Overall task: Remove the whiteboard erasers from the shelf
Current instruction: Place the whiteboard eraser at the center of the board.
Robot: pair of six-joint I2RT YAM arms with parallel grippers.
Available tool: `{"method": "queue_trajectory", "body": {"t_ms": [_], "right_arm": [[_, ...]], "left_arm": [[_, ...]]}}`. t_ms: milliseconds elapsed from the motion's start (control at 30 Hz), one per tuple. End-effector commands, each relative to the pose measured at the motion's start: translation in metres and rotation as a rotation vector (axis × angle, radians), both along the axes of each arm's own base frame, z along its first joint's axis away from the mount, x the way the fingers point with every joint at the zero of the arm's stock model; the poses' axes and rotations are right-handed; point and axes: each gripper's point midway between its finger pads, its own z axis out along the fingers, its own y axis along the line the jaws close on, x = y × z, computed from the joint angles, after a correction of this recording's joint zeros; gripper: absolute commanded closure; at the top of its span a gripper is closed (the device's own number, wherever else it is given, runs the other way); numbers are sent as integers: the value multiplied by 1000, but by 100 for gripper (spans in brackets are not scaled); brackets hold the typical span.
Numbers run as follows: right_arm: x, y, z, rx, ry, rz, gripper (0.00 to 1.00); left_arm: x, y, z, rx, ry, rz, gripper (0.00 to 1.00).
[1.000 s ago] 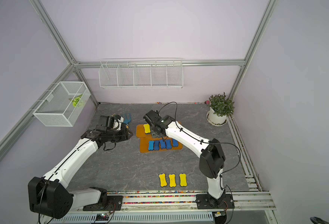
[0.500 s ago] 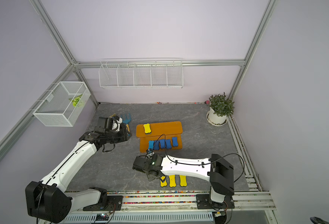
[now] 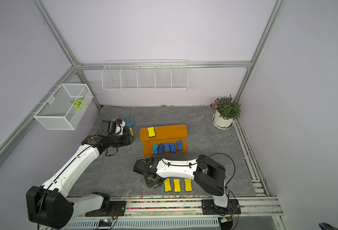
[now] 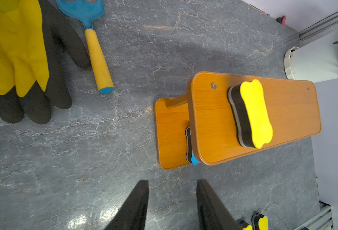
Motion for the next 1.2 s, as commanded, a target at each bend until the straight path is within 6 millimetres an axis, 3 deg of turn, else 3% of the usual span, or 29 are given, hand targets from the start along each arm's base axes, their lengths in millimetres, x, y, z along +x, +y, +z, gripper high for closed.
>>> {"method": "queue_trajectory", "body": {"t_ms": [0,200,400,1167], "right_arm": [[-8,-3,-16,-19,60,12,57],[-13,-8,-21,-34,99,10,53],[-20,-13,-14,-22,119,18,50],[-39,0,3,7,99,114,48]], "left_arm": [[0,3,-6,12,24,10,55],[1,5,-7,21,23,17,55],[3,4,-9,24,32,17,55],[4,4,-10,21,33,17,55]]}}
